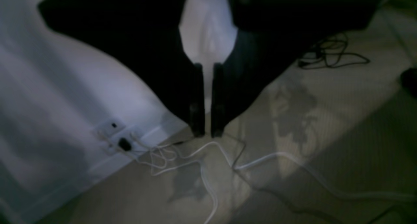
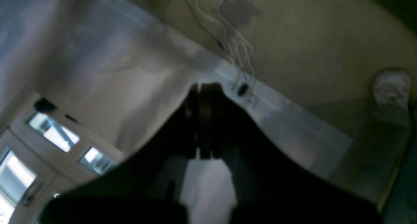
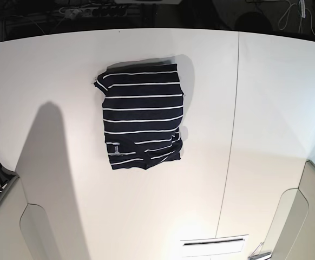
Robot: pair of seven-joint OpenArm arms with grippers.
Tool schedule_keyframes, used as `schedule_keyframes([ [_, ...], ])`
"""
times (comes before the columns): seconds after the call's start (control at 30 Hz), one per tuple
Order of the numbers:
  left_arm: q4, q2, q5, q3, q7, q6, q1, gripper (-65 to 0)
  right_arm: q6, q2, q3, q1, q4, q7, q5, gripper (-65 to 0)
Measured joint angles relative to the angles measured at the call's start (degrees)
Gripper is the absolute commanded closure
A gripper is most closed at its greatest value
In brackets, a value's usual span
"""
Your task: Fold the T-shirt properly
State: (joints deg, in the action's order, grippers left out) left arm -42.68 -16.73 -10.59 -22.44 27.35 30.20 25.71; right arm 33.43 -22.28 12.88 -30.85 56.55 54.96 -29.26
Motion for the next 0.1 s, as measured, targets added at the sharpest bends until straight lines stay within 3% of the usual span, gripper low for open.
schedule_keyframes([
  [0.1,1.77,2.78,-0.39,-0.11,-1.09,0.02,-1.88,-4.3,-0.46,2.12,0.07,4.11,-4.72,-0.09,1.33,0.0],
])
